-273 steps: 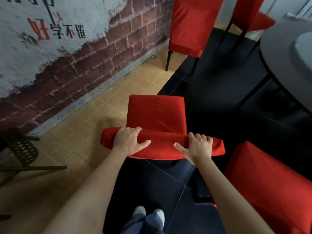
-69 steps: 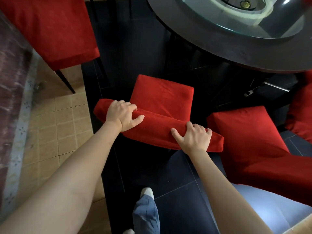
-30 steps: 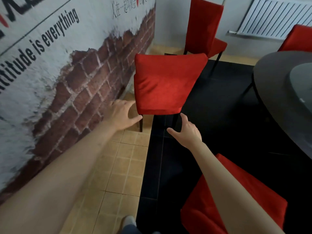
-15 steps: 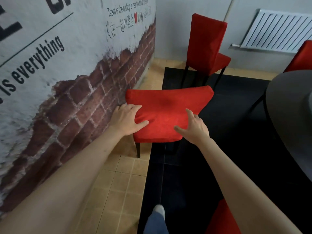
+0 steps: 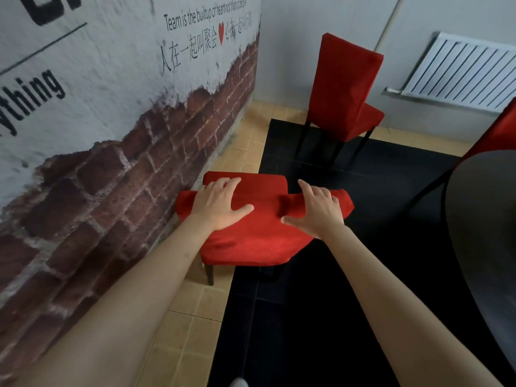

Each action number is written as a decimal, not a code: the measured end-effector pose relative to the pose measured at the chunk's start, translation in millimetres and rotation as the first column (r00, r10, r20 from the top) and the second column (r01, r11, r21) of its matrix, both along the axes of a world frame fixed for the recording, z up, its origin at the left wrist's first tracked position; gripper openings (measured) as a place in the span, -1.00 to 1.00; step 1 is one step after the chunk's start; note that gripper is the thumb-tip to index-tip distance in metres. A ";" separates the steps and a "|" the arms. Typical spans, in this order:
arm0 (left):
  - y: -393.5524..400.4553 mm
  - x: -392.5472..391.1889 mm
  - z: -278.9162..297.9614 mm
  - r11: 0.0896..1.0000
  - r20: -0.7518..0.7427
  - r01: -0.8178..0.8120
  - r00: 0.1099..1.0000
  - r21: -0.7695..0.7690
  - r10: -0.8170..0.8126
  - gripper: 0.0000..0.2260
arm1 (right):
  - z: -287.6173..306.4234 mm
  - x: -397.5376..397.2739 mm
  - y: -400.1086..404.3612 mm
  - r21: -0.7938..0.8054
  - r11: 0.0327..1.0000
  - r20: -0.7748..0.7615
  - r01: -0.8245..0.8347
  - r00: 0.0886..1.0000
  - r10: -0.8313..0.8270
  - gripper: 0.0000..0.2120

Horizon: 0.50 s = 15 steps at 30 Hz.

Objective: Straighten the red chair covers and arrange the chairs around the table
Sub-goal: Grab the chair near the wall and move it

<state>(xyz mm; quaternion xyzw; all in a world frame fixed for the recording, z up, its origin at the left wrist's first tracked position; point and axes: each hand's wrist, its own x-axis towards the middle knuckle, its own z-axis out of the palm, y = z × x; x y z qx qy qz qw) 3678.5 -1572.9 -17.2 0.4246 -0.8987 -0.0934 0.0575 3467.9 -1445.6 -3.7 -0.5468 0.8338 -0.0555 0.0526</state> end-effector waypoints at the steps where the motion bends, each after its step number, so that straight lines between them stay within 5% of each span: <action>1: -3.2 -2.5 -3.3 1.000 0.007 0.006 1.000 0.017 -0.006 -0.23 | -1.0 -5.2 -5.4 0.029 1.000 -0.006 -0.007 1.000 0.007 0.03; 7: -17.7 -2.1 -17.1 0.999 0.083 0.015 0.997 -0.037 -0.012 -0.11 | -8.8 -27.2 -22.3 0.162 0.986 -0.002 -0.026 1.000 0.027 0.11; 15: -14.9 4.5 -23.8 0.991 -0.002 0.024 1.000 -0.129 -0.024 -0.13 | -17.9 -19.1 -12.9 0.172 0.985 -0.123 -0.016 0.992 0.038 0.06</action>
